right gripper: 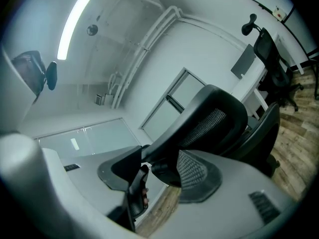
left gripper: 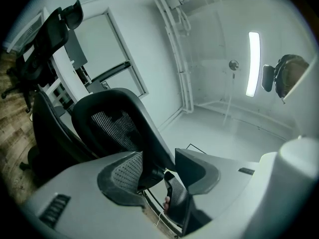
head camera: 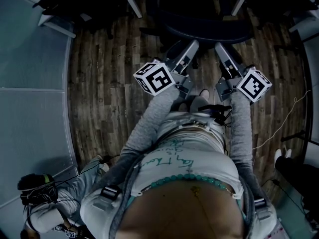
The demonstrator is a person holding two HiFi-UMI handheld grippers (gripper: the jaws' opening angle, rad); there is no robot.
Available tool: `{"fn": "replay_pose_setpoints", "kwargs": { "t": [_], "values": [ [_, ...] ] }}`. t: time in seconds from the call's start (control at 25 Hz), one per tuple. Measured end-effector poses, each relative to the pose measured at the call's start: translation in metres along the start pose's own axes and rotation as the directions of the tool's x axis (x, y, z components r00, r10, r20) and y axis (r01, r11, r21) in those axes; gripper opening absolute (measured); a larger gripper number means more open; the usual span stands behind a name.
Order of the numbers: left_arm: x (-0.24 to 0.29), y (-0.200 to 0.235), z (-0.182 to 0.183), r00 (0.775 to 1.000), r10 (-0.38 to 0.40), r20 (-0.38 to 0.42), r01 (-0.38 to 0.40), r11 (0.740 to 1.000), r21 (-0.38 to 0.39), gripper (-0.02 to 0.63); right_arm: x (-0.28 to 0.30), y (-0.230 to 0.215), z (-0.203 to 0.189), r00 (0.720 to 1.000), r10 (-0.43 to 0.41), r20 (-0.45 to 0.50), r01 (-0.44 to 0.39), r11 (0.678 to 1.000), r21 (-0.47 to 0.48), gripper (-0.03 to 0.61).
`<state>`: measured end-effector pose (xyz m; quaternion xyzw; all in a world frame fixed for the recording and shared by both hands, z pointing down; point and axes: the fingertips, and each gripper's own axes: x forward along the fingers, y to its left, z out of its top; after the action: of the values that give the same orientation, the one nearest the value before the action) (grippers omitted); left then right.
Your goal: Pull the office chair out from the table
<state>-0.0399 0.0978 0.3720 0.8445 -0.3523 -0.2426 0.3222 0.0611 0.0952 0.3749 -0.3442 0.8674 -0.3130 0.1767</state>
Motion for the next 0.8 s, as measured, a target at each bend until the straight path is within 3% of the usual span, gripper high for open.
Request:
{"fn": "replay_pose_setpoints", "kwargs": {
  "t": [0.36, 0.56, 0.8],
  "values": [
    [-0.023, 0.0, -0.006, 0.999, 0.018, -0.032, -0.016, 0.998, 0.06, 0.193, -0.012, 0.007, -0.021, 0.999, -0.016, -0.039, 0.015, 0.999, -0.031, 0.212],
    [-0.034, -0.004, -0.011, 0.999, 0.015, -0.045, -0.011, 0.997, 0.075, 0.178, -0.021, 0.013, -0.033, 0.997, -0.035, -0.073, 0.028, 0.995, -0.091, 0.15],
    [-0.046, -0.004, -0.013, 0.998, 0.012, -0.06, -0.005, 0.995, 0.104, 0.113, -0.024, 0.018, -0.049, 0.993, -0.052, -0.102, 0.038, 0.99, -0.134, 0.06]
  ]
}}
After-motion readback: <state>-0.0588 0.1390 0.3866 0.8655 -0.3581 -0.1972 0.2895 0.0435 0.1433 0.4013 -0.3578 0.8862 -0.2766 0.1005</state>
